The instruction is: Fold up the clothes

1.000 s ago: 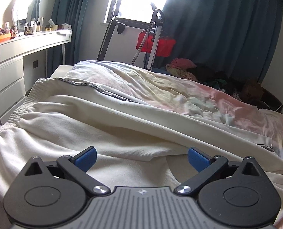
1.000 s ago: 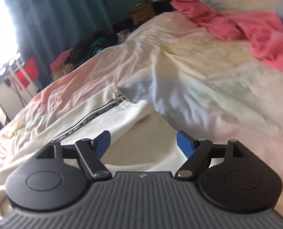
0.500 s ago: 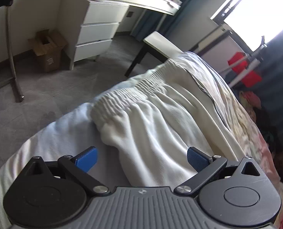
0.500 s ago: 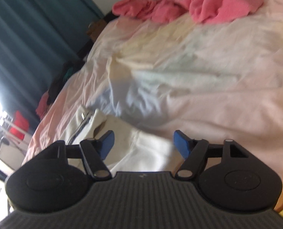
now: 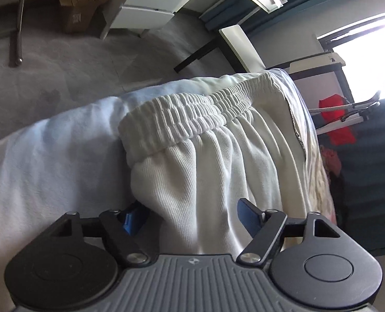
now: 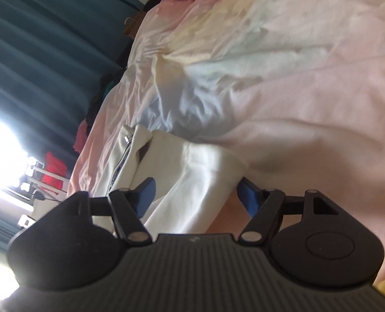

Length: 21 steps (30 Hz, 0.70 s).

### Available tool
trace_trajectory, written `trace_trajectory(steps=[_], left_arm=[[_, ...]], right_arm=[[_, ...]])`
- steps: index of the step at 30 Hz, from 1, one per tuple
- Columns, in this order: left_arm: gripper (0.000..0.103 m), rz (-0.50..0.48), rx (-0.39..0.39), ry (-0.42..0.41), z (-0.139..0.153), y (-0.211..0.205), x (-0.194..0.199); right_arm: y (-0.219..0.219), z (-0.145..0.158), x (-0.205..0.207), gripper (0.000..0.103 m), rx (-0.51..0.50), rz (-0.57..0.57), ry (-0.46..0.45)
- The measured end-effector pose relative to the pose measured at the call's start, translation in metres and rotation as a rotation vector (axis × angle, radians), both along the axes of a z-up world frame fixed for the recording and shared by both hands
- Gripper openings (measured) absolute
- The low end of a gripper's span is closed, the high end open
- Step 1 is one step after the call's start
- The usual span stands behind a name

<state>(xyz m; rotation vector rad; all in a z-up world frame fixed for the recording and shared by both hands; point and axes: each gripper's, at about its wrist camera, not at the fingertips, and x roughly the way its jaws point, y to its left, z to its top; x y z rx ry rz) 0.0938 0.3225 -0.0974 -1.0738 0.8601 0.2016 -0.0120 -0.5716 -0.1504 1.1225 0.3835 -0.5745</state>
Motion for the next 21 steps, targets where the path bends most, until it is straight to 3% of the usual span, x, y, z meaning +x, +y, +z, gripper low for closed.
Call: trace_trajectory(steps=[3, 5, 7, 10, 17, 19, 21], left_arm=[[0.058, -0.012, -0.093, -0.034, -0.011, 0.004, 0.003], [0.036, -0.005, -0.096, -0.068, -0.006, 0.004, -0.002], [0.02, 0.006, -0.084, -0.112, 0.002, 0.003, -0.011], [0.011, 0.022, -0.066, -0.177, 0.015, 0.001, -0.025], [0.008, 0.06, -0.024, -0.33, 0.044, -0.003, -0.056], [0.008, 0.071, -0.012, -0.374, 0.052, -0.004, -0.065], [0.008, 0.078, -0.013, -0.368, 0.057, -0.006, -0.07]], right_arm=[[0.007, -0.004, 0.016, 0.045, -0.02, 0.005, 0.037], [0.012, -0.006, 0.025, 0.01, -0.026, -0.009, 0.067], [0.016, -0.003, 0.026, 0.006, -0.037, -0.056, 0.069], [0.025, 0.015, 0.023, 0.005, -0.106, -0.101, 0.06], [0.03, 0.07, -0.001, 0.005, -0.162, -0.147, 0.0], [0.029, 0.072, -0.01, 0.005, -0.17, -0.15, 0.006], [0.023, 0.061, -0.019, 0.005, -0.157, -0.16, 0.031]])
